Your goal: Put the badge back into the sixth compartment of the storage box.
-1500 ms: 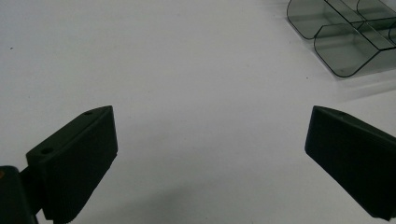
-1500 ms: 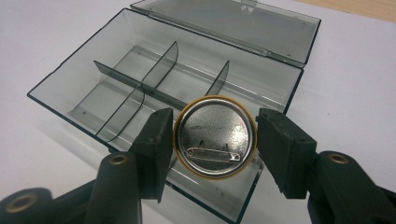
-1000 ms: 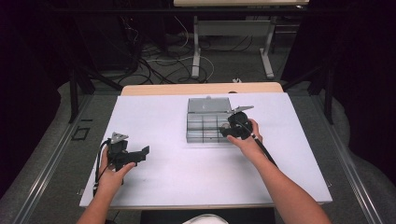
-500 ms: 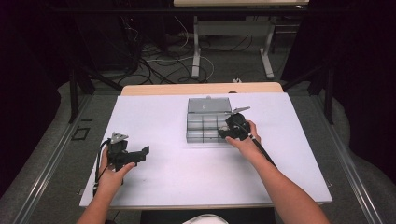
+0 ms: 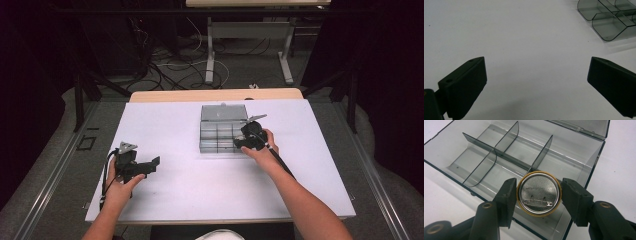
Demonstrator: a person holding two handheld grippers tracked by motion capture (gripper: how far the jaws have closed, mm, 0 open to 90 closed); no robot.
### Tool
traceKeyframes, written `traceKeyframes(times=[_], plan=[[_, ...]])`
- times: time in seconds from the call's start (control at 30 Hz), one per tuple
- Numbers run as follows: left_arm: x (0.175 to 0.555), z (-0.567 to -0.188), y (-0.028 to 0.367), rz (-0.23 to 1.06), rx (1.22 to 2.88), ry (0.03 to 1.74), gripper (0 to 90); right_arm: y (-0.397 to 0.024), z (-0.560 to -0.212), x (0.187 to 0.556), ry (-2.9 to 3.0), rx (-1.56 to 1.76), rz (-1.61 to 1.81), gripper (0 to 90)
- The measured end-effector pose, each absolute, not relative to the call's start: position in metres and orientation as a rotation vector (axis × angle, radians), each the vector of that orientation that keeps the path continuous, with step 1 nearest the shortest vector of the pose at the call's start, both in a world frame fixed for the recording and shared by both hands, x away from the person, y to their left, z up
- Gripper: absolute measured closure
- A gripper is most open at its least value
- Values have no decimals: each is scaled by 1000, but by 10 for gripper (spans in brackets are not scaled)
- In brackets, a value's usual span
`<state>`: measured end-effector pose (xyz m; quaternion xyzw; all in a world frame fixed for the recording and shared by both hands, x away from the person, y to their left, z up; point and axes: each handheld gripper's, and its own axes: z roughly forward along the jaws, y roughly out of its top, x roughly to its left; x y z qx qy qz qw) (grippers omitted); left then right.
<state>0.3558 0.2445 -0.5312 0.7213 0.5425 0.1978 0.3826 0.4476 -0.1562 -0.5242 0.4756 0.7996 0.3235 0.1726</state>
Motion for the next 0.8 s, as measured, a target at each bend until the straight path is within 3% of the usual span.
traceKeyframes(times=[0.27, 0.8], plan=[[356, -531, 245, 504, 1840, 1383, 27, -155, -525, 448, 2267, 1354, 914, 462], [356, -531, 245, 505, 1838, 1384, 27, -158, -520, 447, 2249, 1335, 959, 358]])
